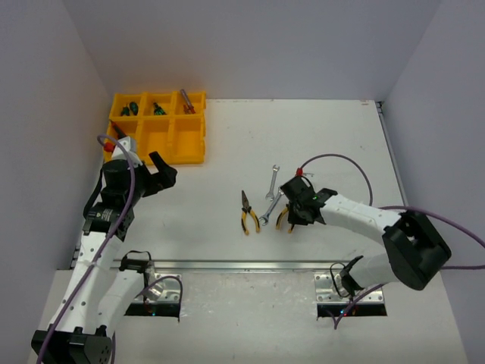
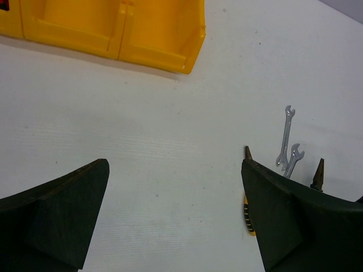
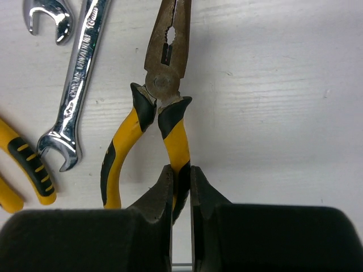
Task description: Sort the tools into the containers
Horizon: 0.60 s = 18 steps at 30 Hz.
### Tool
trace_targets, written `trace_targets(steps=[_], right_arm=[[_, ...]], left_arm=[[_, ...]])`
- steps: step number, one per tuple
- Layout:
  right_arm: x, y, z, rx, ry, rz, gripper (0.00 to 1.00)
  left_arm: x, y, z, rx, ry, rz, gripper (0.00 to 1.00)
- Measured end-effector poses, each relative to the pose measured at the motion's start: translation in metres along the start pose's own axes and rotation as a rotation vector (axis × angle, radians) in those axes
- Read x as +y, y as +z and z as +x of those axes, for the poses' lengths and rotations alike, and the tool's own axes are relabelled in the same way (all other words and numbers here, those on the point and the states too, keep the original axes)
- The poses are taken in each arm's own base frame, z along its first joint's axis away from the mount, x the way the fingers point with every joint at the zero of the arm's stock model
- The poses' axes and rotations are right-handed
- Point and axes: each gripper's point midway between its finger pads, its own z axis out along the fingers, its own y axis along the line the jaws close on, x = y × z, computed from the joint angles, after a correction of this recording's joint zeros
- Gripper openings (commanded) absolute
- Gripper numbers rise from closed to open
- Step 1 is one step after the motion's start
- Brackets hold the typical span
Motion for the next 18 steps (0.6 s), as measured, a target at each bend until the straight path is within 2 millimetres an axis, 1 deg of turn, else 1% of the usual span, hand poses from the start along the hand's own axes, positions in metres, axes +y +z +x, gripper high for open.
trace_targets(steps=[6,8,10,12,14,16,18], right_arm=[[0.002,-0.028,-0.021,-0.108,-0.009,-0.07,0.0],[0.004,-0.034,-0.024,-0.129,-0.026,-0.105,0.0],[0.01,-0.039,-0.024,-0.146,-0.06,-0.164,0.0],[0.019,-0.044,-0.021,-0.153,-0.102,-0.239,0.0],[0.031,-0.05,-0.019,-0.156,-0.158,-0.309,0.0],[0.044,-0.055,-0.017,-0.162,-0.225,-0.36,0.0],[0.061,-0.064,-0.013,-0.171,-0.31,-0.399,0.0]], left_arm=[[-0.005,0.001,0.004,0.021,-0.004,0.025,1.0],[-0.013,0.003,0.005,0.034,-0.027,0.07,1.0],[-0.034,0.009,0.012,0.052,-0.084,0.186,1.0],[-0.055,0.02,0.033,0.112,-0.156,0.32,1.0],[-0.084,0.027,0.063,0.211,-0.209,0.442,1.0],[-0.122,0.027,0.091,0.321,-0.206,0.548,1.0],[-0.154,0.028,0.121,0.434,-0.191,0.605,1.0]])
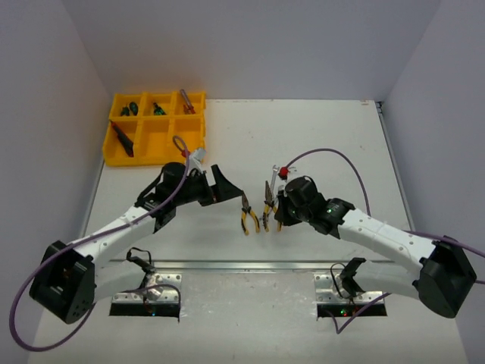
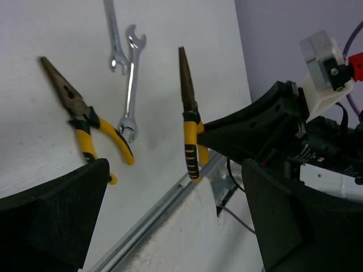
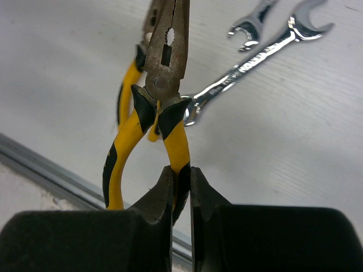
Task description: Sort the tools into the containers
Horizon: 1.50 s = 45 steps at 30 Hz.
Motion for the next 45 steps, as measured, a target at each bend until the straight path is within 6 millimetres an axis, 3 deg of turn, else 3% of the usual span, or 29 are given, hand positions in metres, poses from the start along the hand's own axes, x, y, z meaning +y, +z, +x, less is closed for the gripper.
trace_targets(steps=[3,6,8,12,13,17,23,26,32,33,34,35,36,41,45], right_arm=[[0.034,-0.006,-0.012,-0.018,-0.086,-0.096,0.0],[0.061,-0.014,-0.029,-0.067,-0.119,-0.195,0.0],[0.072,-0.018,-0.037,-0.095,-0.125,-0.247,0.0],[0.087,-0.028,-0.042,-0.119,-0.135,-0.333,0.0],[0.09,-0.03,-0.044,-0.124,-0.137,-0.351,0.0],[0.096,-0.033,-0.046,-0.134,-0.139,-0.384,0.0],[0.096,-0.033,-0.044,-0.125,-0.14,-0.381,0.0],[0.094,-0.034,-0.043,-0.118,-0.142,-0.365,0.0],[0.089,-0.034,-0.043,-0.111,-0.149,-0.333,0.02],[0.089,-0.034,-0.043,-0.109,-0.151,-0.33,0.19],[0.088,-0.034,-0.043,-0.108,-0.153,-0.328,0.54],[0.088,-0.034,-0.043,-0.111,-0.154,-0.324,0.79],[0.087,-0.033,-0.045,-0.118,-0.151,-0.315,0.97],[0.081,-0.035,-0.064,-0.18,-0.138,-0.266,0.99],[0.072,-0.036,-0.071,-0.202,-0.132,-0.209,0.99]], left_arm=[[-0.021,0.021,0.01,0.045,0.001,0.054,1.0],[-0.039,0.031,-0.008,-0.004,0.003,0.101,0.99],[-0.049,0.036,-0.018,-0.034,0.005,0.133,0.85],[-0.058,0.038,-0.023,-0.051,0.001,0.172,0.41],[-0.059,0.038,-0.023,-0.052,-0.001,0.18,0.36],[-0.068,0.037,-0.023,-0.051,0.001,0.213,0.27],[-0.071,0.038,-0.019,-0.039,0.01,0.224,0.05],[-0.07,0.039,-0.017,-0.037,0.021,0.218,0.0],[-0.063,0.041,-0.015,-0.038,0.034,0.186,0.0],[-0.061,0.041,-0.015,-0.037,0.037,0.18,0.0],[-0.06,0.041,-0.015,-0.036,0.039,0.173,0.0],[-0.059,0.042,-0.015,-0.034,0.043,0.164,0.0],[-0.058,0.042,-0.014,-0.03,0.054,0.154,0.0],[-0.037,0.043,-0.018,-0.025,0.11,0.009,0.0],[-0.023,0.035,-0.06,-0.114,0.138,-0.123,0.0]])
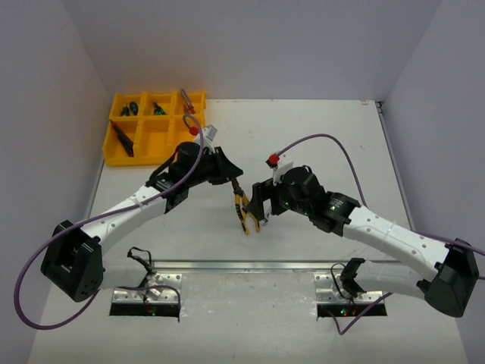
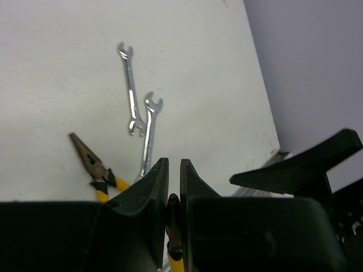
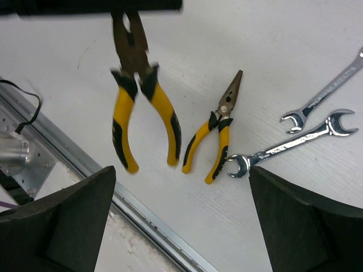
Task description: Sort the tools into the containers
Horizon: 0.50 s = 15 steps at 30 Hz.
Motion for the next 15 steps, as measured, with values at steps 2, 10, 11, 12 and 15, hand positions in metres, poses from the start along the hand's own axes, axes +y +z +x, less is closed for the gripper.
trace_targets(steps=[2,10,11,12,15], right_arm=[[-0.006,-0.004,0.0,-0.005,-0.001,0.031,0.99],[-0.017,-0.036,-0.023,-0.119,-0.001,0.078,0.99],[-0.018,-0.037,-0.023,-0.124,0.0,0.079,0.99],[-0.019,-0.037,-0.022,-0.124,0.0,0.08,0.99],[-0.023,-0.036,-0.013,-0.107,-0.002,0.088,0.99]], left_arm=[[0.018,-0.005,-0.029,-0.065,-0.003,-0.089,0.0],[0.139,-0.073,-0.182,-0.402,-0.109,-0.612,0.0],[0.154,-0.082,-0.199,-0.429,-0.127,-0.66,0.0],[0.17,-0.089,-0.215,-0.452,-0.143,-0.7,0.0],[0.218,-0.1,-0.257,-0.506,-0.178,-0.794,0.0]])
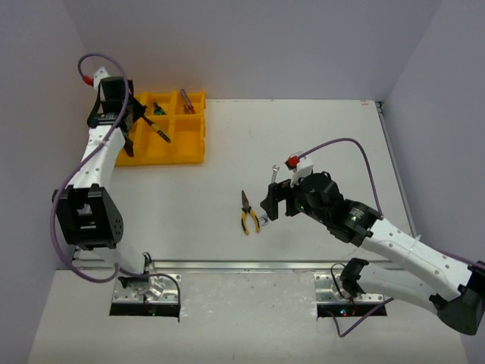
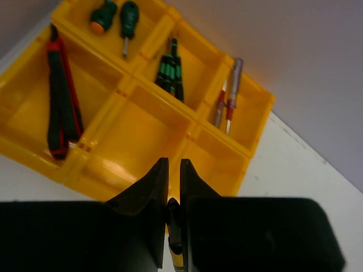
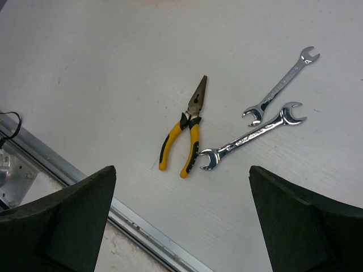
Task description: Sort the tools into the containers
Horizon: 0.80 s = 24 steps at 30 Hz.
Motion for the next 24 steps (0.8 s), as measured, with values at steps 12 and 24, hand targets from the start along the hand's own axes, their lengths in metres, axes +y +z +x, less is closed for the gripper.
trace_targets(steps=[12,24], right_arm=[[-0.003,0.001,0.016,0.038,-0.013,-0.005,0.99],[-0.004,0.011,0.028,0.088,-0.021,0.002,0.99]], left_arm=[[0.038,0.129,-0.008,0.12,0.088,-0.063,0.0],[0.054,0.163,0.064,0.331,0.107,-0.047,0.36]])
